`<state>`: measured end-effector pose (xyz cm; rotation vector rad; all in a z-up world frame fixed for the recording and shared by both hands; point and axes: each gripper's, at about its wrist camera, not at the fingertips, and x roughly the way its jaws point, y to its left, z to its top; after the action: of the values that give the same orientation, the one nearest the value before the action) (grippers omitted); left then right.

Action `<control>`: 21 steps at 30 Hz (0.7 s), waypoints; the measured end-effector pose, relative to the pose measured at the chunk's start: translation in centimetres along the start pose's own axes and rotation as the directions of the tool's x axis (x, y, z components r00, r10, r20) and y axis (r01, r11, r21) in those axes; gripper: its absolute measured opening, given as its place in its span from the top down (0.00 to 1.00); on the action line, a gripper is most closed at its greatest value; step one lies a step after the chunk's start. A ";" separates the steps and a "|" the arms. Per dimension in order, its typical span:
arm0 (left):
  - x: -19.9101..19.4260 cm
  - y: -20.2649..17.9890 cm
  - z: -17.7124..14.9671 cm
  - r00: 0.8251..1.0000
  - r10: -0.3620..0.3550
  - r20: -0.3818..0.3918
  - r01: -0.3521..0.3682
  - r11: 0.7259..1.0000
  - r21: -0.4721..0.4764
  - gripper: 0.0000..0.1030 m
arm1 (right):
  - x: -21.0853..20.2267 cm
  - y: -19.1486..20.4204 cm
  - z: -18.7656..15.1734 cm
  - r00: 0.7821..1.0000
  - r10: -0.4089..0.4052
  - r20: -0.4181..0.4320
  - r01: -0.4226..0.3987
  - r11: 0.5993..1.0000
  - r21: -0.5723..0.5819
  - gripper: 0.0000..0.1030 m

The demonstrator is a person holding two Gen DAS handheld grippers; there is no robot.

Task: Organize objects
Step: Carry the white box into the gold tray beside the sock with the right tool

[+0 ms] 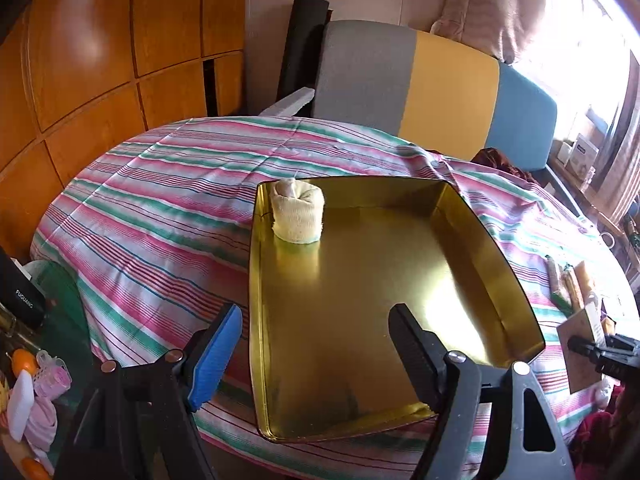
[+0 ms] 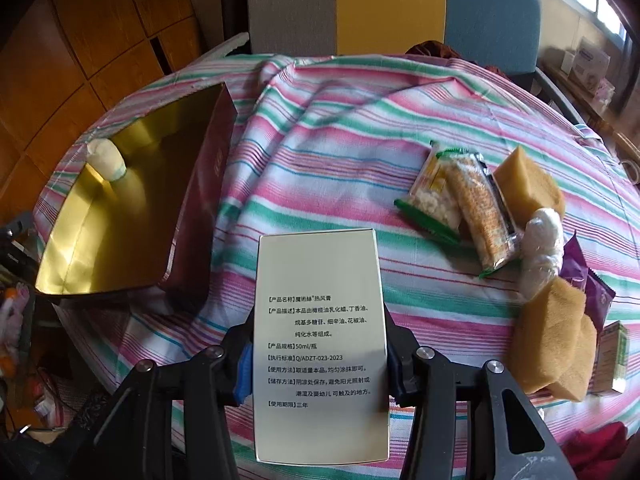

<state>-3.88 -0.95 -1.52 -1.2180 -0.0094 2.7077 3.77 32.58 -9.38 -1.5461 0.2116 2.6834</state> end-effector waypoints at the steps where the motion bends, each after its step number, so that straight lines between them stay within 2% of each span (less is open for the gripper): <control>1: 0.0 0.0 0.0 1.000 -0.002 -0.001 0.002 1.000 -0.001 0.25 | -0.4 0.1 0.3 1.000 0.006 0.008 -0.006 1.000 0.003 0.51; 8: 0.1 0.3 -0.2 1.000 -0.015 -0.015 0.015 1.000 -0.012 0.25 | -2.7 3.0 2.7 0.995 0.079 0.063 -0.077 0.997 -0.030 0.51; 11: -0.1 0.7 -0.3 1.000 -0.020 -0.016 0.019 1.000 -0.020 0.25 | -3.3 4.7 3.9 0.989 0.135 0.067 -0.131 0.990 -0.050 0.51; 18: -0.6 3.6 -0.3 1.000 0.004 -0.016 -0.006 0.997 -0.079 0.25 | -2.6 10.9 7.4 0.959 0.283 0.015 -0.280 0.953 -0.114 0.51; 21: -0.5 5.2 -0.6 0.999 0.015 -0.032 -0.018 0.993 -0.116 0.25 | -1.1 14.0 8.3 0.950 0.310 -0.031 -0.311 0.940 -0.144 0.51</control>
<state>-3.91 -6.22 -1.96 -1.2968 -0.1563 2.7364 -4.22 19.93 -2.97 -1.6923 0.2862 2.9951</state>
